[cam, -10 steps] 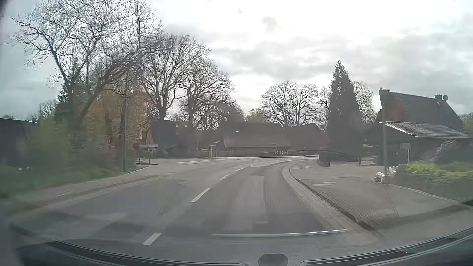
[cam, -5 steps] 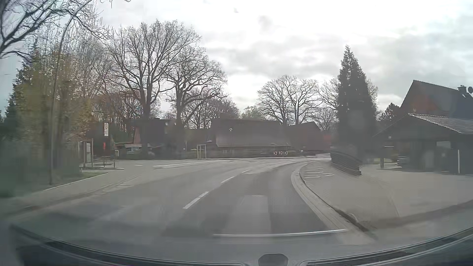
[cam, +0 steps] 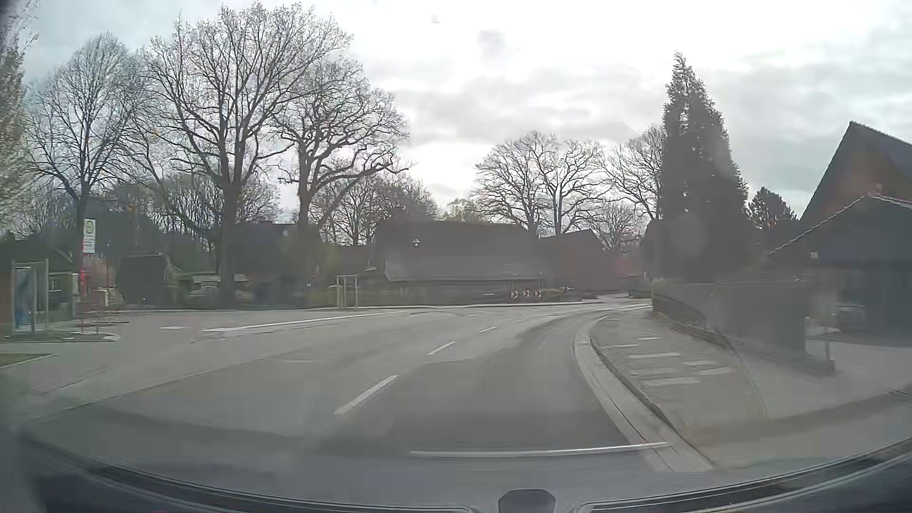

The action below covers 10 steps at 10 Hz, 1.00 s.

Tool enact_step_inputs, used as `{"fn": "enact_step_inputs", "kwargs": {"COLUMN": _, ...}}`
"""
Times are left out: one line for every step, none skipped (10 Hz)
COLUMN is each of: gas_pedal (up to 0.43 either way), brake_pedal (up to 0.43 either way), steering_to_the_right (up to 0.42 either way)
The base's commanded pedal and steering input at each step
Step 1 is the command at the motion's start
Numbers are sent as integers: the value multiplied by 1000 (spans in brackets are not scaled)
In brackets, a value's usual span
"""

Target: Follow the waypoints while adhering to traffic rules and regulations

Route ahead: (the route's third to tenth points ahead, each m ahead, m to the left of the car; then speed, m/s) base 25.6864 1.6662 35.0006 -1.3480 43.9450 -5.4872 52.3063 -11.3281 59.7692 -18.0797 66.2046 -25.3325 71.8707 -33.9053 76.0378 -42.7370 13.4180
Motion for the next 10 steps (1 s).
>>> {"fn": "enact_step_inputs", "kwargs": {"gas_pedal": 47, "brake_pedal": 0, "steering_to_the_right": 40}}
{"fn": "enact_step_inputs", "kwargs": {"gas_pedal": 47, "brake_pedal": 0, "steering_to_the_right": 42}}
{"fn": "enact_step_inputs", "kwargs": {"gas_pedal": 47, "brake_pedal": 0, "steering_to_the_right": 43}}
{"fn": "enact_step_inputs", "kwargs": {"gas_pedal": 47, "brake_pedal": 0, "steering_to_the_right": 46}}
{"fn": "enact_step_inputs", "kwargs": {"gas_pedal": 47, "brake_pedal": 0, "steering_to_the_right": 49}}
{"fn": "enact_step_inputs", "kwargs": {"gas_pedal": 47, "brake_pedal": 0, "steering_to_the_right": 50}}
{"fn": "enact_step_inputs", "kwargs": {"gas_pedal": 47, "brake_pedal": 0, "steering_to_the_right": 51}}
{"fn": "enact_step_inputs", "kwargs": {"gas_pedal": 47, "brake_pedal": 0, "steering_to_the_right": 52}}
{"fn": "enact_step_inputs", "kwargs": {"gas_pedal": 47, "brake_pedal": 0, "steering_to_the_right": 52}}
{"fn": "enact_step_inputs", "kwargs": {"gas_pedal": 47, "brake_pedal": 0, "steering_to_the_right": 53}}
